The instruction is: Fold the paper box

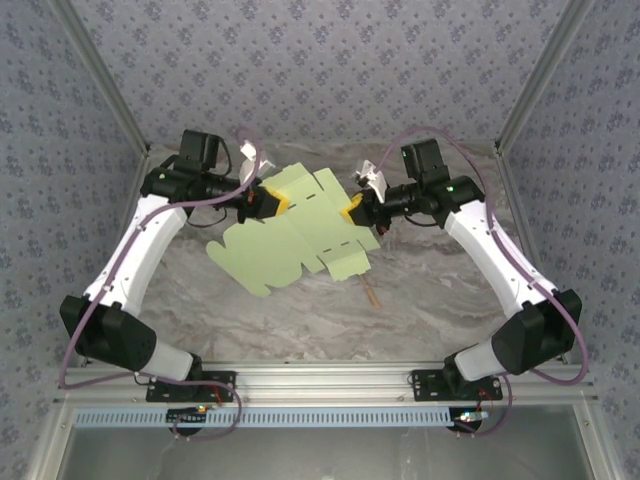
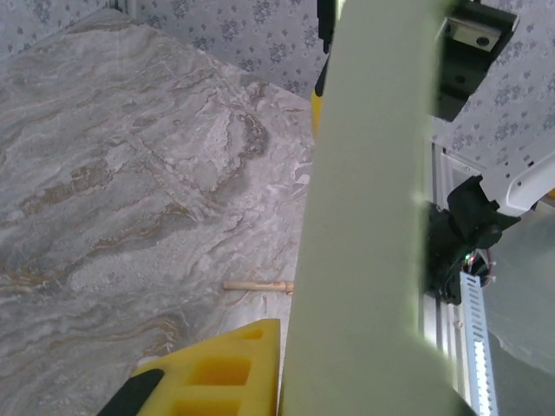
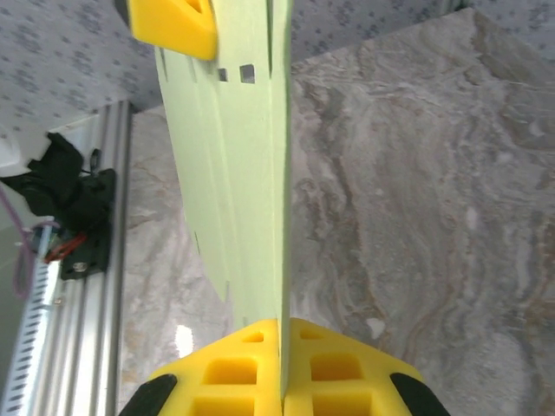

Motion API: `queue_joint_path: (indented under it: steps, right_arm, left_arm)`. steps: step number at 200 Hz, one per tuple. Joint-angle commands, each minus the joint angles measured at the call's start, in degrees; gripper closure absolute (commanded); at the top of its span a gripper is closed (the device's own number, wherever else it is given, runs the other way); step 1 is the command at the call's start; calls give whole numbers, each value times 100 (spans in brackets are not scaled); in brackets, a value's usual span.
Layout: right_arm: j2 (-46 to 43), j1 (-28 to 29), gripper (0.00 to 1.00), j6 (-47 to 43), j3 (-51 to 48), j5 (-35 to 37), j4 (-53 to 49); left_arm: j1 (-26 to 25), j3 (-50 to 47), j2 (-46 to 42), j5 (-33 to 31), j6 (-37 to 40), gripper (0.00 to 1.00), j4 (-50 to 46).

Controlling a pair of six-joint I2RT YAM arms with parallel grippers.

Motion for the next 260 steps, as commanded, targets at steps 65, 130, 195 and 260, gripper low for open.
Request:
queue_joint_path:
  steps: [65, 130, 195, 260]
  right_arm:
    - [-254, 1017, 100, 268, -372, 3389, 1388]
    - [-32, 2087, 99, 318, -913, 6428, 2781]
    - [746, 2779, 99, -19, -897, 8191, 3483]
    - [458, 2415, 100, 337, -985, 6914, 2960]
  left_arm:
    - [32, -535, -384, -370, -1895, 93, 795]
    - [190, -701, -218, -630, -3243, 95, 1535]
    - [231, -784, -128, -736, -3627, 95, 1689]
    - [541, -1108, -294, -1222, -3716, 91, 1713]
